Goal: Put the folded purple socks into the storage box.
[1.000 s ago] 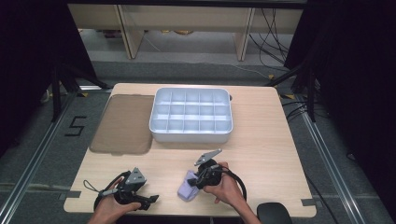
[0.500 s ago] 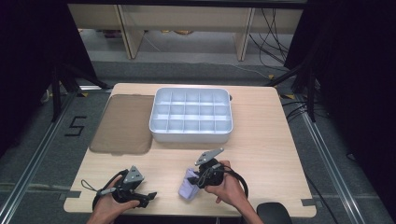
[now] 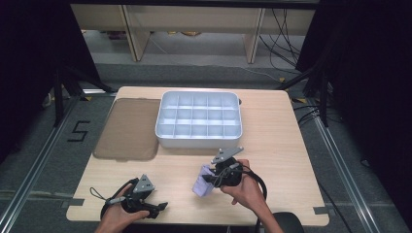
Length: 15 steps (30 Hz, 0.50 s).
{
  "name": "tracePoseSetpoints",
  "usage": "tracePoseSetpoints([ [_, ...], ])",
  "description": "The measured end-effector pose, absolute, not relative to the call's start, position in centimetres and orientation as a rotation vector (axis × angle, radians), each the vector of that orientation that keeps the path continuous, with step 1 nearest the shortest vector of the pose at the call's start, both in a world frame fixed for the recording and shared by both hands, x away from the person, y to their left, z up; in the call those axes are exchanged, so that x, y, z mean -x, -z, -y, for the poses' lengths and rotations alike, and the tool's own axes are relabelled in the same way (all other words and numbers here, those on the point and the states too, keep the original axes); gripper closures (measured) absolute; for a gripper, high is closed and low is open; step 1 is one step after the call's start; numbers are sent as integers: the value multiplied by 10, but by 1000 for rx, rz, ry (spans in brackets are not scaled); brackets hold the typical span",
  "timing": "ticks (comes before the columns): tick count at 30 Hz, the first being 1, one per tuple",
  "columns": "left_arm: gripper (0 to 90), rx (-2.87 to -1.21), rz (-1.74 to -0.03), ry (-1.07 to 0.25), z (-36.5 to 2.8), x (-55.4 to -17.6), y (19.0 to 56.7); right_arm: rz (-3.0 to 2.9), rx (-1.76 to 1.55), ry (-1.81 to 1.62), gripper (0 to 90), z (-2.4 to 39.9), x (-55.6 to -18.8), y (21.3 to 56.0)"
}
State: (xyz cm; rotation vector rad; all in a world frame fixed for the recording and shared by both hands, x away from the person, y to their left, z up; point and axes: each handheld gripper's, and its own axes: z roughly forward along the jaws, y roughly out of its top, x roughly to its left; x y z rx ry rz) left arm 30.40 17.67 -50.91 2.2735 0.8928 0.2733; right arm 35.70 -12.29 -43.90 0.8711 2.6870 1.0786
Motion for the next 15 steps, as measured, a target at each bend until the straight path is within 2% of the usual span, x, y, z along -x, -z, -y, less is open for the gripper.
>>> tracePoseSetpoints([
  [3,224,-2268,-906,-240,-175,-304,510,-2661,-863,-1065,727,126,-360,430],
  [12,225,-2277,-879,-276,-175,-307,509,-2608,-866,-1002,727,142,-378,400],
  [15,224,-2267,-900,-251,-176,-307,509,-2598,-873,-988,726,149,-387,391],
])
